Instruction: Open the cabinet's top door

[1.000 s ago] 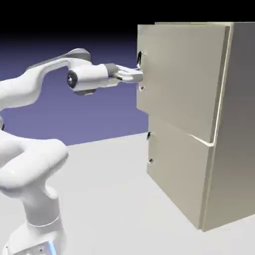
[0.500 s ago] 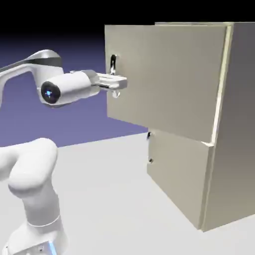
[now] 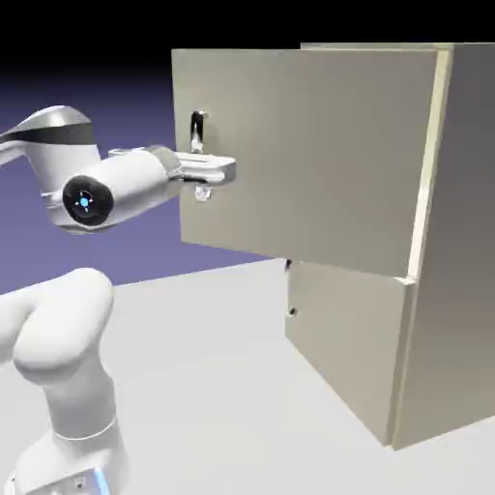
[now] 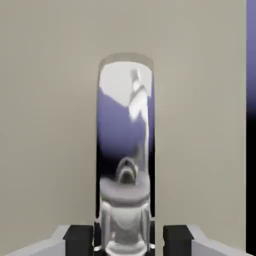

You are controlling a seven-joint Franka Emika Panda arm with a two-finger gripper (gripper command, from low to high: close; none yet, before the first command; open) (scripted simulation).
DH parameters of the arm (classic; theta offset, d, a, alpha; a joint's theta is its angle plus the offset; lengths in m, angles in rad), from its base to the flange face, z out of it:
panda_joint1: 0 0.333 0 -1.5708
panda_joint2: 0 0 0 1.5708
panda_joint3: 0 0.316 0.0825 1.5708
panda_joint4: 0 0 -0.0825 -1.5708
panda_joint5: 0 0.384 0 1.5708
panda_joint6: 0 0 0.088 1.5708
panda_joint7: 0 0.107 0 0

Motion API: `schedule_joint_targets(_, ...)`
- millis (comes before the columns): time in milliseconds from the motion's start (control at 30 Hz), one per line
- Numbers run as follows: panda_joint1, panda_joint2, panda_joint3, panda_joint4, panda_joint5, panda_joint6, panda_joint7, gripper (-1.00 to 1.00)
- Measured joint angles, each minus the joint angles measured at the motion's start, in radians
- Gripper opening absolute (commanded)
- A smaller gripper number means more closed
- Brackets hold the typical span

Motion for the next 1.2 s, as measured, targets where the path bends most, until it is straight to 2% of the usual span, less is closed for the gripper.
schedule_joint_targets(333,-0.362,-0.044,0.055,-0.006,0.147,-0.343,0.03,-1.0)
schedule_joint_targets(467,-0.488,-0.02,-0.009,-0.004,0.122,-0.504,0.005,-1.0)
schedule_joint_targets(833,-0.453,0.37,-0.348,0.13,-0.257,-0.728,-0.258,-1.0)
schedule_joint_targets(1200,-0.276,0.769,-0.601,0.379,-0.552,-0.917,-0.479,-1.0)
